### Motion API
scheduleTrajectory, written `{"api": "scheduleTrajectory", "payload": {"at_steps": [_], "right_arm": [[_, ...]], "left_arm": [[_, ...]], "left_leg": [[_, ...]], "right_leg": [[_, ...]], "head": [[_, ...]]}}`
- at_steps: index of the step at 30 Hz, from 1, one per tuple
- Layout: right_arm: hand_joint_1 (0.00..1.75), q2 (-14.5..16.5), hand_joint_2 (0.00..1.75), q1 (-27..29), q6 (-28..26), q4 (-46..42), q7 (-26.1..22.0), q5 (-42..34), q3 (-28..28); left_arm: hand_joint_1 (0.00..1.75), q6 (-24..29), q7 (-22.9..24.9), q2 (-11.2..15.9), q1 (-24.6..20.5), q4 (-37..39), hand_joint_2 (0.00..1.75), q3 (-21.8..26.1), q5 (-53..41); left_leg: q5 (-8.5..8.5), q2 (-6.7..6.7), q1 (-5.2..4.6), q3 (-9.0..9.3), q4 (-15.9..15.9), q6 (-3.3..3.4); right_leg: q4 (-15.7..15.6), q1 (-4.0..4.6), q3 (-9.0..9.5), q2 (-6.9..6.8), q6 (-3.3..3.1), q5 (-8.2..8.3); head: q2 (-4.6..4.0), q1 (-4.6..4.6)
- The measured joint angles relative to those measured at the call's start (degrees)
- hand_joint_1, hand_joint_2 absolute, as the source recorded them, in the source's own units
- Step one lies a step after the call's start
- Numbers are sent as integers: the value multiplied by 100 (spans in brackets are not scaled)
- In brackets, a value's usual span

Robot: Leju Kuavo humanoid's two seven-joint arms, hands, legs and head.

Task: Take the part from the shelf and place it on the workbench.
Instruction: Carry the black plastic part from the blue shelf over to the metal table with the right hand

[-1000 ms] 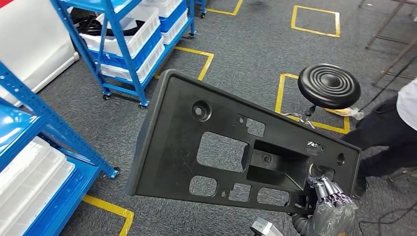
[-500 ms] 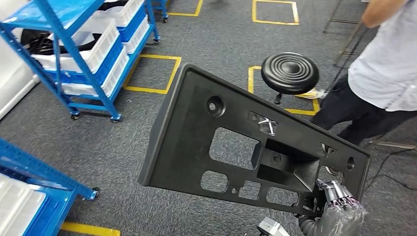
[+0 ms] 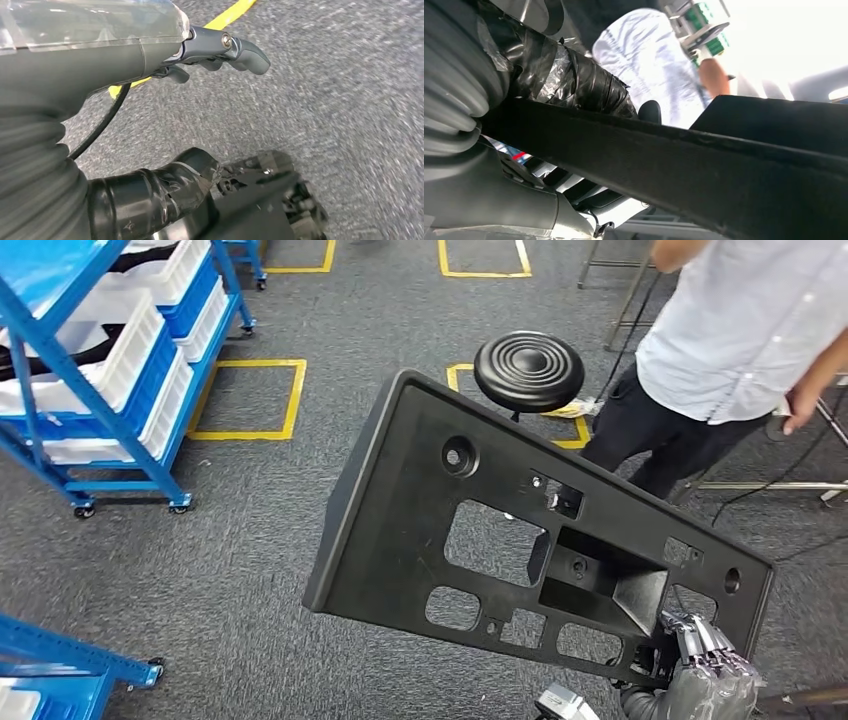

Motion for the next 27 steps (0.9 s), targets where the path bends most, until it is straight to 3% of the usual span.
{"api": "scheduleTrajectory", "payload": {"at_steps": [2, 3, 5, 7, 9, 11, 12, 13, 14, 16, 18, 20, 21, 23, 25, 27], "right_arm": [[175, 0, 175, -2, 0, -6, 2, 1, -1], [175, 0, 175, -1, 0, -9, 7, 1, -3], [175, 0, 175, 8, -1, -18, 22, 1, -8], [175, 0, 175, 15, -2, -26, 38, 0, -13], [175, 0, 175, 16, -2, -32, 49, 0, -17], [175, 0, 175, 21, -2, -31, 51, -3, -19], [175, 0, 175, 24, -2, -31, 51, -8, -20], [175, 0, 175, 27, -2, -30, 50, -12, -21], [175, 0, 175, 29, -2, -30, 49, -19, -21], [175, 0, 175, 28, -2, -30, 46, -37, -22], [175, 1, 175, 31, -2, -30, 40, -57, -22], [175, 1, 175, 45, -2, -31, 34, -69, -25], [175, 0, 175, 56, -2, -31, 33, -72, -26], [175, 0, 175, 64, -2, -32, 32, -78, -26], [175, 0, 175, 62, -2, -31, 31, -82, -26], [175, 0, 175, 69, -2, -26, 31, -85, -26]], "left_arm": [[0, -3, 0, -8, -3, 0, 175, 0, 0], [0, -3, 0, -8, -7, 0, 175, 0, 0], [0, -3, 3, -8, -23, 0, 175, 0, 1], [0, -3, 4, -9, -35, 0, 175, 1, 1], [0, -3, 8, -11, -29, 0, 175, 2, 0], [0, -1, 13, -12, -8, 0, 175, 3, 2], [0, 1, 15, -12, -4, 0, 175, 4, 2], [0, 2, 19, -12, -4, 0, 175, 5, 2], [0, 3, 22, -11, -6, 0, 175, 7, 2], [0, 8, 27, -9, 2, 0, 175, 7, 1], [0, 14, 28, -6, 6, 0, 175, 8, 1], [0, 16, 26, -5, -8, 0, 175, 9, 3], [0, 16, 22, -7, -13, -1, 175, 10, 3], [0, 16, 13, -11, -14, -2, 175, 11, 4], [0, 16, 7, -13, -2, -2, 175, 11, 3], [0, 16, 7, -11, 13, -2, 175, 14, 6]], "left_leg": [[-43, 94, -27, 43, 10, -58], [-56, 139, -40, 58, 11, -86], [-90, 219, -40, 86, 12, -148], [-249, 55, -19, 35, 193, -205], [-602, -237, -1, -242, 822, -230], [-865, -347, 0, -597, 1535, -234], [-845, -359, 0, -679, 1671, -228], [-709, -370, -1, -660, 1583, -214], [-487, -411, -1, -544, 1289, -192], [-108, -665, 4, -236, 519, -136], [-11, -854, -5, -75, 131, -107], [-7, -771, -10, -47, 67, -78], [13, -700, 0, -32, 26, -46], [52, -549, 28, -3, -52, 23], [47, -392, 15, 9, -62, 56], [21, -229, 7, 17, -52, 55]], "right_leg": [[-499, 53, 255, -185, -78, 131], [-535, 80, 261, -195, -118, 106], [-546, 83, 249, -68, -192, 116], [-575, 52, 265, 47, -270, 133], [-588, 40, 275, 164, -328, 140], [-584, 54, 276, 309, -349, 137], [-581, 61, 281, 390, -351, 137], [-578, 65, 291, 472, -351, 136], [-574, 65, 302, 554, -348, 135], [-550, 64, 301, 706, -325, 125], [-529, 47, 257, 837, -266, 132], [-542, 29, 221, 966, -186, 160], [-525, 34, 205, 947, -154, 144], [-242, 56, 69, 701, -106, -43], [442, 44, -261, 379, -70, -390], [947, 11, -516, 271, -34, -528]], "head": [[0, -3], [0, -4], [0, -6], [-1, -7], [-1, -10], [0, -11], [0, -11], [0, -11], [0, -10], [0, -10], [0, -10], [0, -11], [0, -8], [0, 14], [0, 35], [0, 36]]}}
